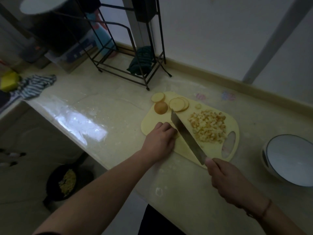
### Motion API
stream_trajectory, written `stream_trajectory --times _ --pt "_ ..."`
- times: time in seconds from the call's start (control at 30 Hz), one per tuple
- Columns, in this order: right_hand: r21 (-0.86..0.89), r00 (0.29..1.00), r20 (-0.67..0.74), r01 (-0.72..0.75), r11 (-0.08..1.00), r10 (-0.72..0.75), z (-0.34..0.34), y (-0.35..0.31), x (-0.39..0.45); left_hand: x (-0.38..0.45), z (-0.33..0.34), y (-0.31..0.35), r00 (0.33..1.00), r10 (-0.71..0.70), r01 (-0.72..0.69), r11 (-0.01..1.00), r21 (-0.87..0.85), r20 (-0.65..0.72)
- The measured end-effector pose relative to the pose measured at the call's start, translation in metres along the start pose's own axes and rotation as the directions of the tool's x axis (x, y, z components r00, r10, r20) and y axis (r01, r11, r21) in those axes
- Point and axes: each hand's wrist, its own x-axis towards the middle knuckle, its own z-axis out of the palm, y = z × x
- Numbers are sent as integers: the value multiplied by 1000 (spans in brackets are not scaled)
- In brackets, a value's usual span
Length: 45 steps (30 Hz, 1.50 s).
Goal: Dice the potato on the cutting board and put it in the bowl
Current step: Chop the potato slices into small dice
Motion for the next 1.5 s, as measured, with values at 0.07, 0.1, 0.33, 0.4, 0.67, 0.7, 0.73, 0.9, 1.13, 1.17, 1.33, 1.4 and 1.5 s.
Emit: stream_trajectory --times 0.07,0.1,0.33,0.4,0.67,0.7,0.73,0.9,1.13,1.17,1.33,1.4,1.5 --pt "75 1000 -15 -16 997 17 -4 -1 -2 0 0 -2 1000 9 -9 1000 -6 -10" --pt "83 1000 -24 -18 996 20 -6 -1 -2 1 1 -2 1000 13 -13 1000 -7 -14" --pt "3 1000 5 -11 1000 11 -7 -4 9 7 -3 -4 989 150 -150 985 85 10" --pt "9 1000 9 -6 1000 6 -6 -3 10 8 -3 -3 987 162 -162 981 110 7" --pt "-155 999 -34 35 987 -41 -6 4 5 11 2 -5 984 176 -173 973 153 -8" --pt "-158 998 -39 38 987 -45 -6 5 2 11 2 -6 984 180 -177 972 154 -8" --pt "-156 998 -42 37 987 -44 -7 5 0 11 3 -6 983 184 -180 972 154 -9" --pt "-152 1000 -28 6 988 -10 -12 4 -4 12 4 -7 982 187 -184 967 179 0" --pt "-214 1000 23 -12 977 17 -13 -1 13 12 -1 -8 981 192 -192 970 151 15" --pt "-211 999 36 -13 977 21 -12 -3 17 12 -2 -7 981 192 -193 971 145 16" --pt "-111 997 65 -43 993 51 -18 -9 25 12 -2 -6 982 186 -187 970 153 18" --pt "-33 993 78 -83 996 85 -21 -7 23 12 -2 -6 984 175 -177 973 150 24" --pt "96 981 115 -170 981 158 -22 -2 18 13 -2 -6 987 154 -160 978 131 52"
